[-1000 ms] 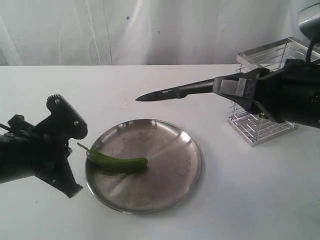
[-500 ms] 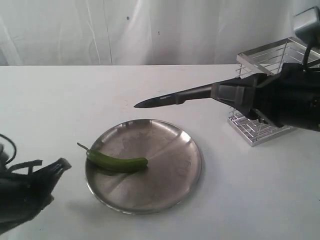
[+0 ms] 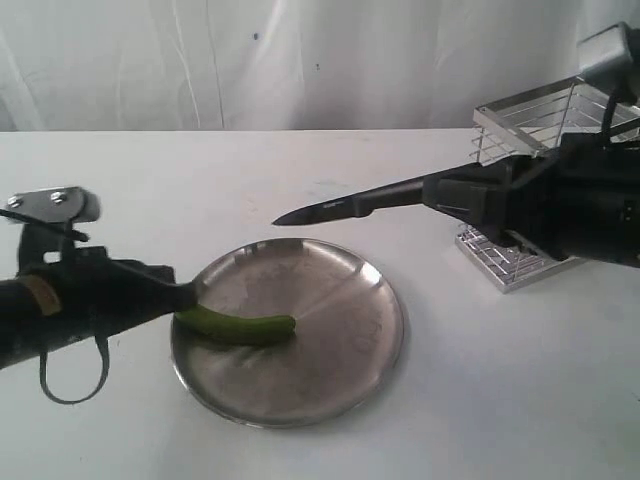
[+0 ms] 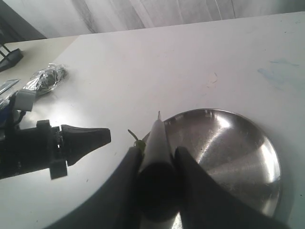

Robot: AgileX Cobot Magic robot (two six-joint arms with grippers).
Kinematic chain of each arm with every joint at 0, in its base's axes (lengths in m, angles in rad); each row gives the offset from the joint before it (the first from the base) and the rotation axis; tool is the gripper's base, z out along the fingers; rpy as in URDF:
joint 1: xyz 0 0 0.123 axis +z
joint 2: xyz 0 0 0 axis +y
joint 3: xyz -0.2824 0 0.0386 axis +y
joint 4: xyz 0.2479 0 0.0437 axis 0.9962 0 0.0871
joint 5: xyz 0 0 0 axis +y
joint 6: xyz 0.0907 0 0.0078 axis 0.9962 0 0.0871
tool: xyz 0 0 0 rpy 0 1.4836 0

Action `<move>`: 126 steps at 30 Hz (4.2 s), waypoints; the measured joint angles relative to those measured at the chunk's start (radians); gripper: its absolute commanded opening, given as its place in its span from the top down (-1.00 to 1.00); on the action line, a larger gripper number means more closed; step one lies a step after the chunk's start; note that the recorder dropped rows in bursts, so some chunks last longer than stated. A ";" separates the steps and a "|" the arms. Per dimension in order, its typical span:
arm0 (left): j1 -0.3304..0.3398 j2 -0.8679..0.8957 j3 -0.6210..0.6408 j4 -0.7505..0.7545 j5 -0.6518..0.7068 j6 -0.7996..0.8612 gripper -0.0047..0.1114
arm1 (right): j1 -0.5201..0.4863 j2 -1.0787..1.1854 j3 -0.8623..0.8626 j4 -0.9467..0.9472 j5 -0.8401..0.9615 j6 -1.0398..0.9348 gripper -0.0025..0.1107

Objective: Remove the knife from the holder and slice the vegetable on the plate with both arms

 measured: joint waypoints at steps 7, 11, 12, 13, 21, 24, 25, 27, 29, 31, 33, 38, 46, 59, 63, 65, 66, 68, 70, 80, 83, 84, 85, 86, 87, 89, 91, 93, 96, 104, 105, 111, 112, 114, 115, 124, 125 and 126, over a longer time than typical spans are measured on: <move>0.002 0.000 -0.053 0.570 -0.096 -0.414 0.92 | 0.000 0.000 0.000 0.000 -0.067 0.000 0.96; -0.033 0.000 0.000 0.640 -0.275 -0.519 0.92 | 0.000 0.000 0.000 0.000 -0.080 0.000 0.96; -0.047 0.004 0.016 0.647 -0.307 -0.526 0.92 | 0.000 0.000 0.000 0.000 -0.080 0.000 0.96; -0.065 0.012 0.034 0.647 -0.342 -0.531 0.92 | 0.000 0.000 0.000 0.000 -0.080 0.000 0.96; -0.227 0.126 0.085 0.298 -0.542 -0.519 0.92 | 0.000 0.000 0.000 0.006 -0.031 0.000 0.96; -0.300 0.192 0.063 0.228 -0.595 -0.519 0.92 | 0.000 0.000 0.011 0.043 -0.012 0.000 0.96; -0.321 0.209 0.049 0.226 -0.601 -0.519 0.92 | 0.000 0.000 0.020 0.055 -0.005 0.000 0.96; -0.369 0.248 0.009 0.203 -0.610 -0.520 0.92 | 0.000 0.000 0.048 0.078 0.030 -0.004 0.96; -0.391 0.258 -0.021 0.183 -0.597 -0.520 0.92 | 0.000 -0.022 0.082 0.080 0.034 -0.015 0.96; -0.393 0.260 -0.051 0.176 -0.516 -0.520 0.92 | 0.000 -0.048 0.113 0.088 0.037 -0.017 0.96; -0.397 0.264 -0.065 0.174 -0.435 -0.534 0.92 | 0.000 -0.068 0.155 0.095 0.062 -0.013 0.96; -0.433 0.306 -0.097 0.160 -0.488 -0.584 0.92 | 0.000 -0.086 0.242 0.103 0.023 -0.013 0.96; -0.433 0.318 -0.170 0.121 -0.387 -0.631 0.92 | 0.000 -0.086 0.269 0.122 0.058 -0.015 0.96; -0.437 0.318 -0.192 0.062 -0.348 -0.543 0.92 | 0.000 -0.086 0.323 0.116 0.086 -0.015 0.96; -0.437 0.318 -0.192 0.053 -0.346 -0.529 0.92 | 0.000 -0.086 0.325 0.093 0.088 -0.015 0.96; -0.437 0.318 -0.192 0.053 -0.346 -0.526 0.92 | 0.000 -0.086 0.325 0.093 0.093 -0.015 0.96; -0.437 0.318 -0.192 0.053 -0.346 -0.523 0.92 | 0.000 -0.086 0.325 0.091 0.095 -0.015 0.96; -0.437 0.318 -0.192 0.053 -0.351 -0.522 0.92 | 0.000 -0.086 0.325 0.077 0.097 -0.015 0.96; -0.437 0.318 -0.192 0.053 -0.366 -0.519 0.92 | 0.000 -0.084 0.325 0.051 0.098 0.001 0.96; -0.437 0.319 -0.192 0.051 -0.400 -0.496 0.92 | 0.010 0.067 0.325 0.022 0.147 0.027 0.96; -0.437 0.319 -0.192 0.057 -0.401 -0.496 0.92 | 0.043 0.118 0.325 0.028 0.147 0.003 0.96; -0.437 0.319 -0.192 0.063 -0.401 -0.496 0.92 | 0.053 0.137 0.325 0.043 0.143 -0.014 0.96; -0.437 0.319 -0.192 0.073 -0.401 -0.496 0.92 | 0.063 0.148 0.325 0.056 0.139 -0.029 0.96; -0.437 0.319 -0.192 0.080 -0.401 -0.496 0.92 | 0.072 0.160 0.325 0.078 0.134 -0.052 0.96; -0.437 0.319 -0.192 0.088 -0.396 -0.496 0.92 | 0.080 0.169 0.325 0.104 0.126 -0.073 0.96; -0.437 0.319 -0.192 0.103 -0.383 -0.482 0.92 | 0.090 0.183 0.325 0.152 0.113 -0.114 0.96; -0.437 0.319 -0.192 0.110 -0.363 -0.462 0.92 | 0.100 0.196 0.325 0.181 0.100 -0.141 0.96; -0.437 0.319 -0.192 0.113 -0.336 -0.454 0.92 | 0.108 0.214 0.325 0.193 0.090 -0.155 0.96; -0.437 0.319 -0.192 0.127 -0.308 -0.447 0.92 | 0.114 0.248 0.317 0.197 0.082 -0.158 0.96; -0.420 0.306 -0.192 0.149 -0.307 -0.380 0.92 | 0.114 0.276 0.277 0.207 0.045 -0.164 0.96; -0.412 0.297 -0.192 0.158 -0.299 -0.375 0.92 | 0.116 0.276 0.275 0.208 0.014 -0.164 0.96; -0.328 0.177 -0.195 0.189 -0.077 -0.311 0.92 | 0.118 0.276 0.275 0.211 -0.127 -0.164 0.96; -0.314 0.159 -0.195 0.192 -0.044 -0.301 0.92 | 0.118 0.276 0.275 0.211 -0.117 -0.164 0.96; -0.288 0.115 -0.195 0.214 0.028 -0.280 0.92 | 0.118 0.276 0.275 0.211 -0.060 -0.166 0.96; -0.281 0.098 -0.195 0.240 0.070 -0.272 0.92 | 0.118 0.276 0.275 0.211 -0.027 -0.170 0.96; -0.281 0.092 -0.156 0.565 0.121 -0.594 0.92 | 0.118 0.276 0.275 0.211 0.176 -0.218 0.96; -0.281 0.092 -0.145 0.625 0.069 -0.636 0.92 | 0.118 0.276 0.275 0.212 0.189 -0.218 0.96; -0.281 0.092 -0.131 0.694 0.010 -0.686 0.92 | 0.118 0.276 0.275 0.214 0.193 -0.218 0.96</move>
